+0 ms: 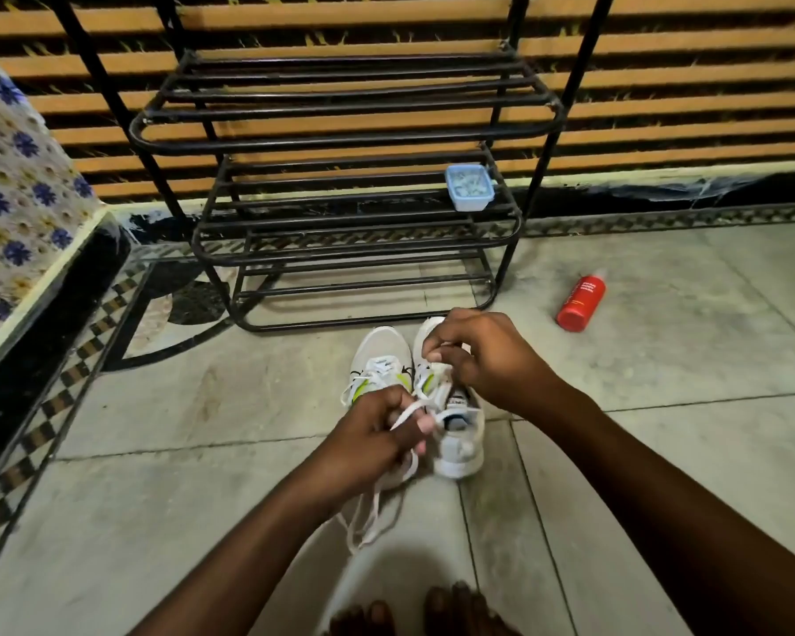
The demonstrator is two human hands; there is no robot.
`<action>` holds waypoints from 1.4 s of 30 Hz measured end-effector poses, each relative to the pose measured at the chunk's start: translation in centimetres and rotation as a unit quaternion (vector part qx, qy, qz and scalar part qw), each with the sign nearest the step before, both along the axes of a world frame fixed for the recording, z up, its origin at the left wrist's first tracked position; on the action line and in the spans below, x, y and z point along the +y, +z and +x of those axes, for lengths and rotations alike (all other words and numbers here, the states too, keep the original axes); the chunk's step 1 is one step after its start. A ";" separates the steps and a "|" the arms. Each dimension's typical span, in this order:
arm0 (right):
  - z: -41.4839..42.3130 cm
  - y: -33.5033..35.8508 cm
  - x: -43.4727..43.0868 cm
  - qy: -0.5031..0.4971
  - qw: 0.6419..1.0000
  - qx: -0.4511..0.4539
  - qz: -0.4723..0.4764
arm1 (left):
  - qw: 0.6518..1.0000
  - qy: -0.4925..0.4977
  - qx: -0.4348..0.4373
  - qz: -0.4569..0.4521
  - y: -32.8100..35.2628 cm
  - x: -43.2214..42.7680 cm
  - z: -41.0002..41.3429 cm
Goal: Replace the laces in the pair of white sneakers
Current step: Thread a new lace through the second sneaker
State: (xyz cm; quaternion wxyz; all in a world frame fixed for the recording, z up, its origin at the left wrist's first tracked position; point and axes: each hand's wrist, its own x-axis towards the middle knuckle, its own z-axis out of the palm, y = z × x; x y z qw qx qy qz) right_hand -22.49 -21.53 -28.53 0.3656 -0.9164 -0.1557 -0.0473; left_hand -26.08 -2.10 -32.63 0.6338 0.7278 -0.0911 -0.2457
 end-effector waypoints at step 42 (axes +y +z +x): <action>0.4 -6.3 -4.0 -0.108 0.980 -0.102 0.133 | 0.980 0.098 -0.170 0.009 -4.3 -5.5 5.8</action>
